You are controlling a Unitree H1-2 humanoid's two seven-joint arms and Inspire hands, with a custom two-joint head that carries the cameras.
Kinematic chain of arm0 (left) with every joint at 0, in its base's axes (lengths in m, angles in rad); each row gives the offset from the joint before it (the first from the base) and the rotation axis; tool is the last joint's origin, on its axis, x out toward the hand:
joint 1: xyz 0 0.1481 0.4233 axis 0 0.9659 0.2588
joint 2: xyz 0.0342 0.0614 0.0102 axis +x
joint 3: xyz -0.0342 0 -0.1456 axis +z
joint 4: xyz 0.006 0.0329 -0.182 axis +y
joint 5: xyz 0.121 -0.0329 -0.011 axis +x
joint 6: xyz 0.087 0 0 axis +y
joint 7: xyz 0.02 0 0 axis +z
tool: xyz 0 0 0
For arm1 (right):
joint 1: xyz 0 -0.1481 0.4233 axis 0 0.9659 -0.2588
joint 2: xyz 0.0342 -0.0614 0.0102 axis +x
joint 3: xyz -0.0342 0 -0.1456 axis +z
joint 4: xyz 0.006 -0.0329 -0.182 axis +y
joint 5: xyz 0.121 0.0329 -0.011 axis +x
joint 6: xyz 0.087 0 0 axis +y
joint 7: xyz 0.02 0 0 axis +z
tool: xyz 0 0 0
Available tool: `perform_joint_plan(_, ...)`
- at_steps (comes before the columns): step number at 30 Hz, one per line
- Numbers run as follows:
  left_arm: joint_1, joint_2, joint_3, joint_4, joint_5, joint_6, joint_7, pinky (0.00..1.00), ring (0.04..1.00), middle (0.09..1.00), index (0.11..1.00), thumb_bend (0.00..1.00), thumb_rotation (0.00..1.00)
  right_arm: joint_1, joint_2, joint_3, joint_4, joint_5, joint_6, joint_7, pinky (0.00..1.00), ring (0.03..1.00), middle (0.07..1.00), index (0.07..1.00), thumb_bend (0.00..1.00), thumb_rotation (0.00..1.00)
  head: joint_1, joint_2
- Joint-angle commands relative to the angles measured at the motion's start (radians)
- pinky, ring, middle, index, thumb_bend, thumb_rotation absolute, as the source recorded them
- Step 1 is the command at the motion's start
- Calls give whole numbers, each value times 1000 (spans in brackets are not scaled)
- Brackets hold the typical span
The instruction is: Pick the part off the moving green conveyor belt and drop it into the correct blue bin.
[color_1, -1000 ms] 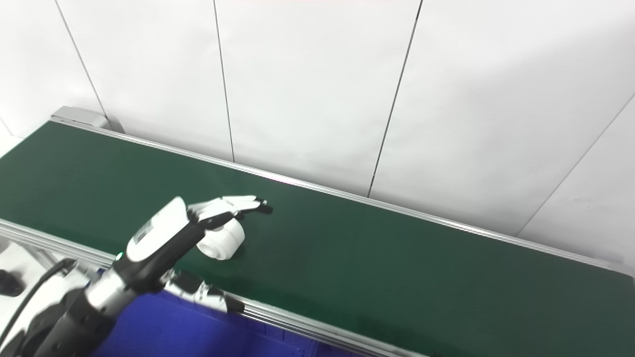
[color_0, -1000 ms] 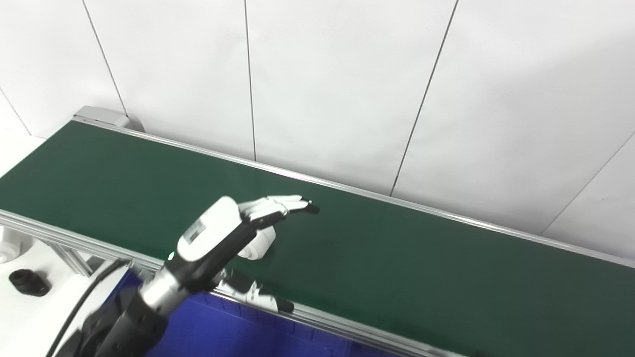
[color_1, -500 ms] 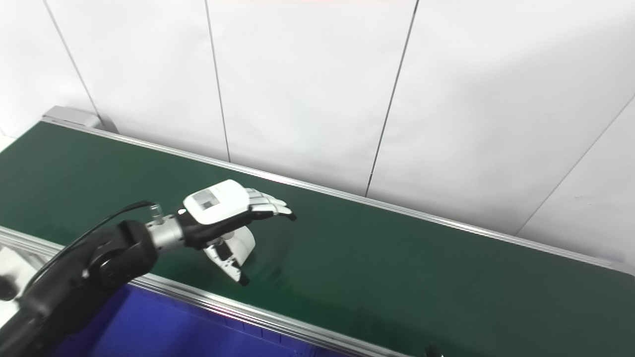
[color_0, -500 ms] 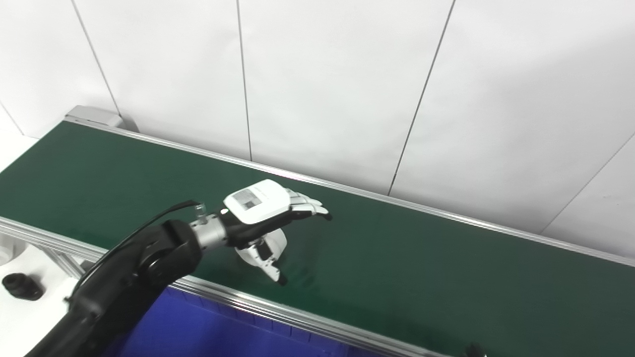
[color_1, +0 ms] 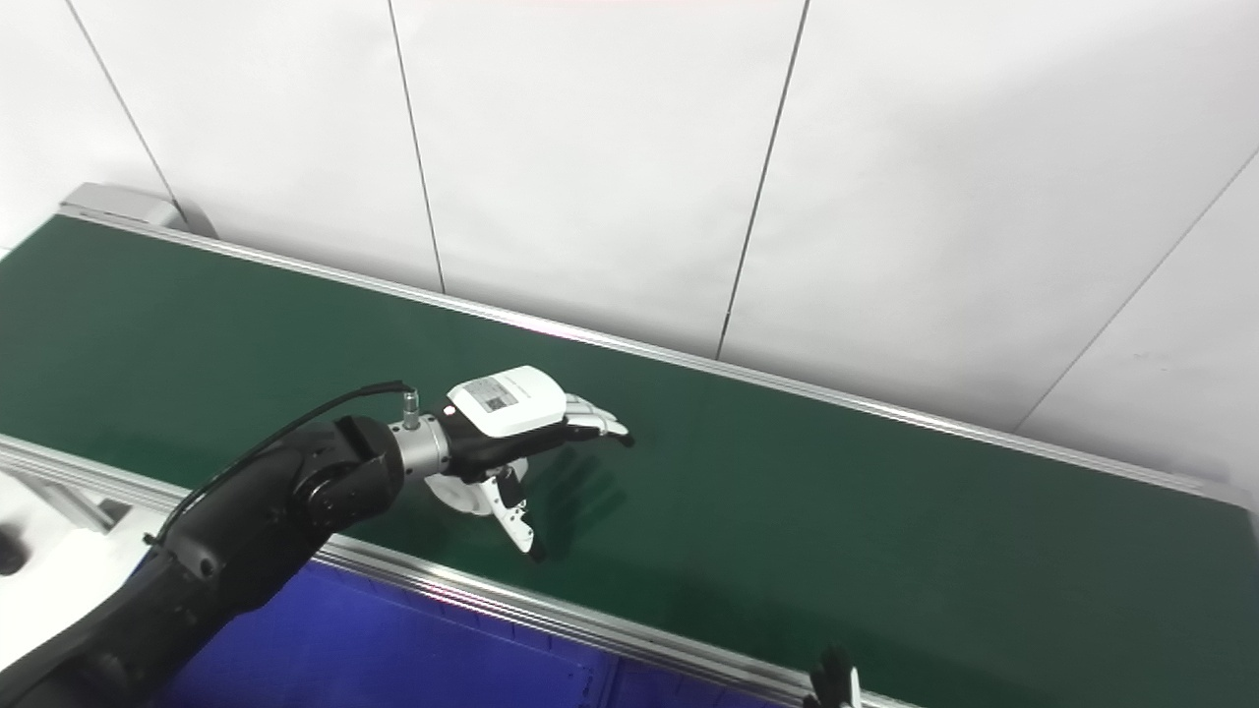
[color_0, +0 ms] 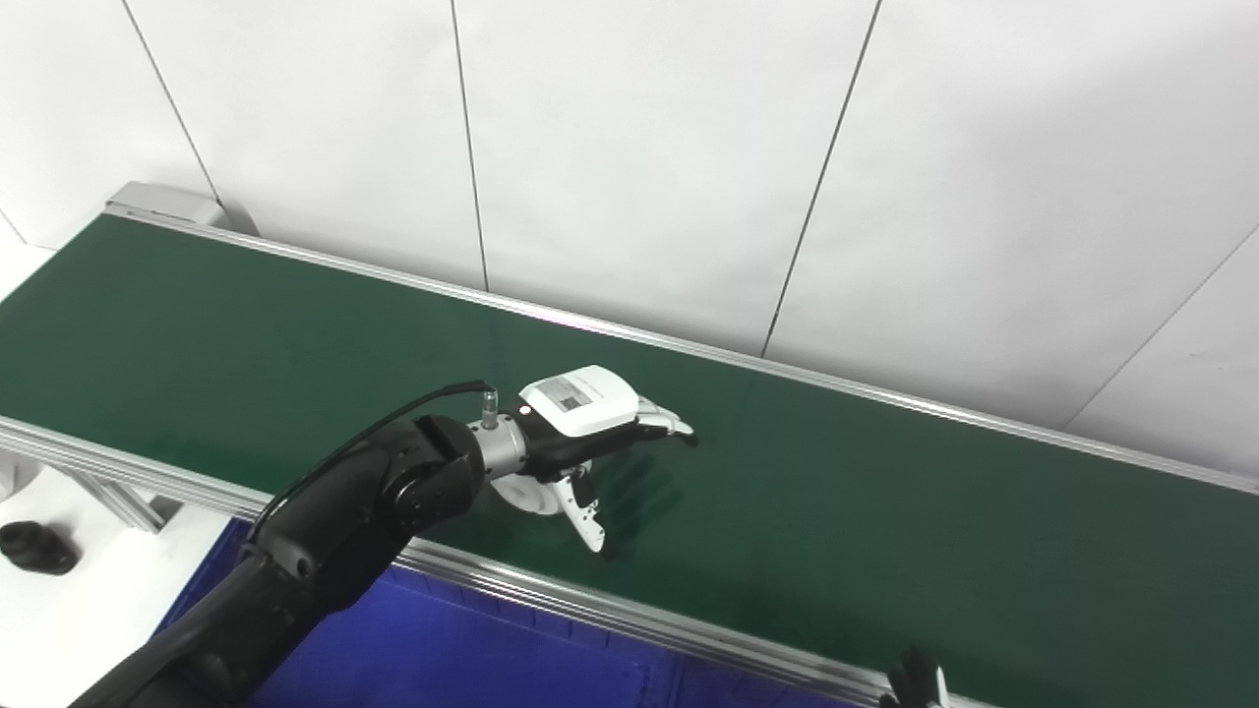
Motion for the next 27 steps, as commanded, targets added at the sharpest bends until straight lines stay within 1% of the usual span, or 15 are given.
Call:
perform_joint_plan(1, -51, -1, -1, -10, 10, 12, 30, 800, 873, 895, 868, 1000, 307, 15, 9, 5, -43, -4, -19, 5, 1000, 1000, 1000, 1000, 856, 1000, 0, 3)
perform_joint_plan(4, -66, 11, -13, -24, 6, 36, -32, 813, 881, 889, 862, 1000, 311, 15, 7, 6, -43, 2, -20, 6, 1000, 1000, 1000, 1000, 858, 1000, 0, 3)
perform_joint_plan(8, -79, 31, -21, -48, -3, 57, -88, 803, 877, 878, 863, 1000, 311, 14, 4, 6, -45, 8, -14, 8, 1000, 1000, 1000, 1000, 862, 1000, 4, 2)
perform_joint_plan(12, -86, 43, -21, -63, -6, 70, -113, 793, 878, 876, 866, 1000, 314, 12, 1, 4, -44, 7, -13, 9, 1000, 1000, 1000, 1000, 862, 1000, 5, 3)
perform_joint_plan(14, -90, 51, -22, -62, 5, 70, -107, 786, 873, 871, 855, 1000, 315, 12, 0, 4, -45, 9, -9, 10, 1000, 1000, 1000, 1000, 864, 1000, 5, 3)
perform_joint_plan(16, -96, 57, -28, -52, 18, 69, -103, 788, 875, 873, 848, 1000, 302, 10, -1, 5, -44, 11, -9, 11, 1000, 1000, 1000, 1000, 861, 1000, 4, 5)
perform_joint_plan(19, -104, 61, -43, -39, 37, 83, -123, 786, 872, 871, 825, 1000, 279, 10, -2, 4, -42, 7, -10, 11, 1000, 1000, 1000, 1000, 862, 1000, 3, 6)
perform_joint_plan(21, -105, 59, -51, -32, 48, 94, -129, 756, 835, 841, 795, 1000, 238, 11, -2, 4, -42, 4, -11, 11, 1000, 1000, 1000, 1000, 863, 1000, 1, 10)
perform_joint_plan(23, -106, 54, -57, -20, 61, 109, -133, 687, 757, 769, 731, 1000, 146, 13, -1, 5, -45, 3, -9, 10, 1000, 1000, 1000, 1000, 861, 1000, 0, 13)
perform_joint_plan(24, -108, 52, -61, -14, 67, 118, -140, 669, 726, 739, 706, 1000, 111, 14, 0, 6, -47, 1, -7, 10, 1000, 1000, 1000, 1000, 860, 1000, 0, 15)
perform_joint_plan(26, -113, 48, -72, 1, 77, 132, -152, 658, 706, 721, 691, 1000, 91, 15, 1, 7, -49, -1, -6, 9, 1000, 1000, 1000, 1000, 859, 1000, 1, 17)
perform_joint_plan(27, -115, 47, -79, 8, 82, 139, -157, 624, 664, 682, 654, 1000, 58, 16, 1, 8, -49, 0, -6, 9, 1000, 1000, 1000, 1000, 857, 1000, 1, 17)
